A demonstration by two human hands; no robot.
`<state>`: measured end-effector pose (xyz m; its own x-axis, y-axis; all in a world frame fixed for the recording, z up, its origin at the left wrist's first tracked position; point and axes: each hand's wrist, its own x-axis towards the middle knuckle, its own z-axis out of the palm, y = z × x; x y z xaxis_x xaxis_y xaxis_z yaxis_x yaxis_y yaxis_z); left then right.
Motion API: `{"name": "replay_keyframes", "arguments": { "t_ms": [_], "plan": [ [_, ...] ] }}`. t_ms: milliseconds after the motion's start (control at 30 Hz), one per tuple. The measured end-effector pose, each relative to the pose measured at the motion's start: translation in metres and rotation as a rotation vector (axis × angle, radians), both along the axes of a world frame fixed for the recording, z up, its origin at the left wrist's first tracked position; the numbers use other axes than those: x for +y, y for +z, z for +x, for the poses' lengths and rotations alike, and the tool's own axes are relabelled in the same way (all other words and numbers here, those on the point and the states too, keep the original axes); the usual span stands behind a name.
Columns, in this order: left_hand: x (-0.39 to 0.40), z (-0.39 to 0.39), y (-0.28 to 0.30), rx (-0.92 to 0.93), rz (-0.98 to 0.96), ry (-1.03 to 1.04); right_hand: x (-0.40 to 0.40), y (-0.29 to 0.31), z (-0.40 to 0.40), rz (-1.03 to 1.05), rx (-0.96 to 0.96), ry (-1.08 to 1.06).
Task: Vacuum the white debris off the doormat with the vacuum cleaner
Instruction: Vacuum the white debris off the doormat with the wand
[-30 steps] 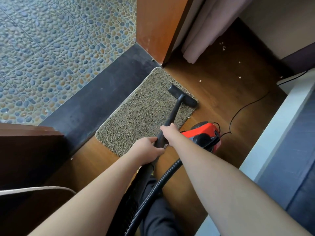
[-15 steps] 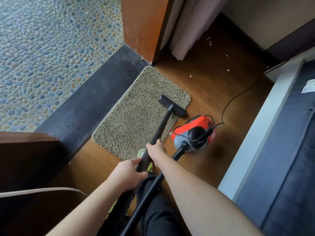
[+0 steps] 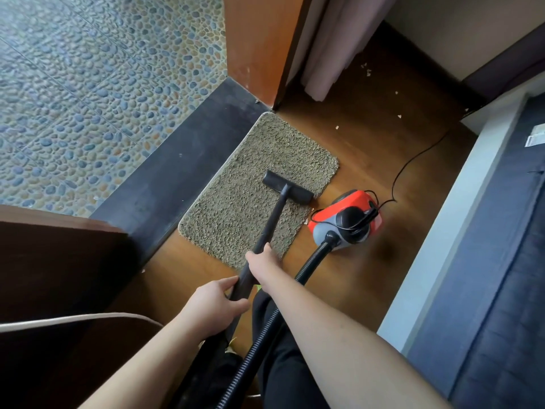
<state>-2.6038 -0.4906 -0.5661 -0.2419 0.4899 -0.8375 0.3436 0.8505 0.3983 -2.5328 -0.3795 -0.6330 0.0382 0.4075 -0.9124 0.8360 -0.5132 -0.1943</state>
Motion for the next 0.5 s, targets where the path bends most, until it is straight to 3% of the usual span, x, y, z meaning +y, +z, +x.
{"name": "replay_keyframes", "arguments": {
  "t_ms": [500],
  "plan": [
    [-0.039, 0.026, 0.017, -0.063, -0.015, 0.029, -0.049, 0.001, 0.027, 0.007, 0.034, -0.071]
  ]
}}
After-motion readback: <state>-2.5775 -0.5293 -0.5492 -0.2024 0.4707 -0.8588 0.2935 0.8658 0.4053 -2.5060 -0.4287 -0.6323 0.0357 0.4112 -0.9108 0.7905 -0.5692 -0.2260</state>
